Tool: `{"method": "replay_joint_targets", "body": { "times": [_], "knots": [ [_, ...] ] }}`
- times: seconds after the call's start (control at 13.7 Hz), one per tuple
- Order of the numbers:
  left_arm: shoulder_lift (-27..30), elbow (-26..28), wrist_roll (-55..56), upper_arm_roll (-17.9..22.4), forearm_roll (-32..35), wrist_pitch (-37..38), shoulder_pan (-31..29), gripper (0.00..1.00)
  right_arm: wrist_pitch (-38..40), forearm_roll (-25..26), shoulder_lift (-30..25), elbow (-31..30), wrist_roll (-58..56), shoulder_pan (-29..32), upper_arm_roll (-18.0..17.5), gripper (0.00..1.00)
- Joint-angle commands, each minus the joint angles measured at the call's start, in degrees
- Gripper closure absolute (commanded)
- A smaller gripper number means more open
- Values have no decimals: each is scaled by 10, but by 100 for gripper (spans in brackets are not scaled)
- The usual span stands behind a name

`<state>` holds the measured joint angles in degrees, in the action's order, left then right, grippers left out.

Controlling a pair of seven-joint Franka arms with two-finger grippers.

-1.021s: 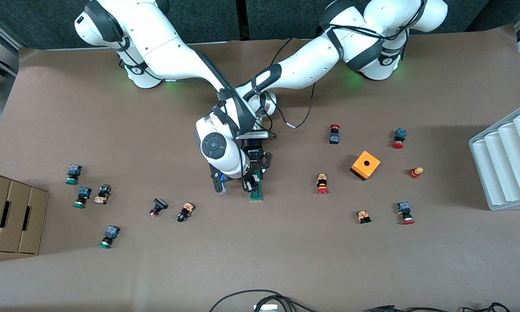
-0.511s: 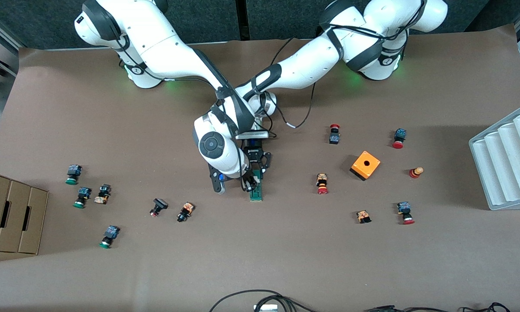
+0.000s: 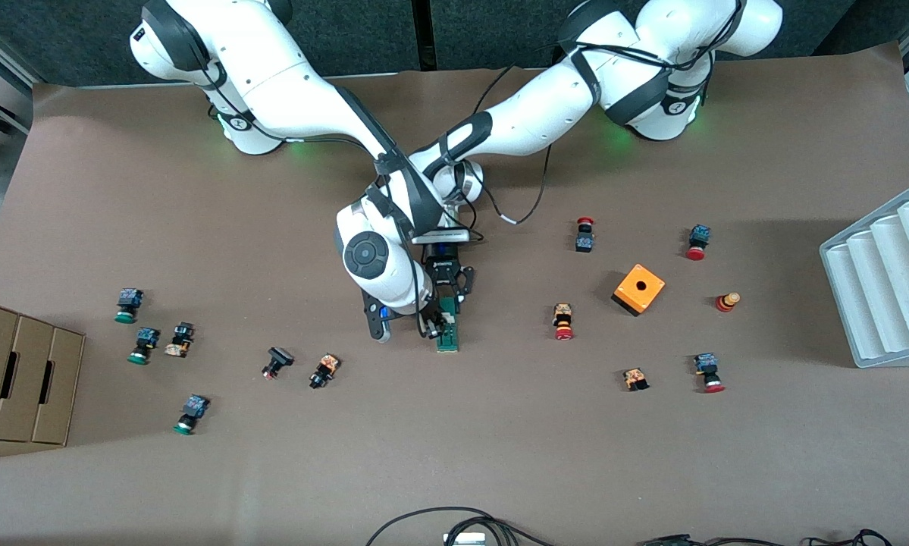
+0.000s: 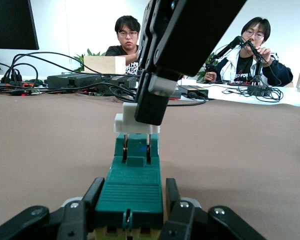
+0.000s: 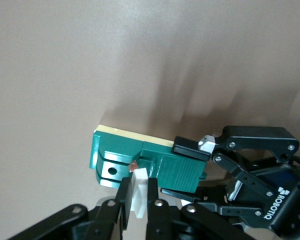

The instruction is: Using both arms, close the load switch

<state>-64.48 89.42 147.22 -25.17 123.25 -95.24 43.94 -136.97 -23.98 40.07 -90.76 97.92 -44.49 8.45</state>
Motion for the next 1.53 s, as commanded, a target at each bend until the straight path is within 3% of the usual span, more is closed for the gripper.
{"method": "replay_joint_targets", "body": {
  "times": [0.0, 0.95, 1.46],
  "knots": [
    [-14, -17, -2, 3, 2, -6, 14, 45, -11, 8, 8, 8, -1, 5, -2, 83],
    [-14, -17, -2, 3, 4, -6, 14, 45, -12, 7, 23, 41, 0, 23, -1, 82],
    [-14, -16, -2, 3, 3, -6, 14, 45, -15, 7, 59, 81, 12, 22, -2, 82]
  ]
}}
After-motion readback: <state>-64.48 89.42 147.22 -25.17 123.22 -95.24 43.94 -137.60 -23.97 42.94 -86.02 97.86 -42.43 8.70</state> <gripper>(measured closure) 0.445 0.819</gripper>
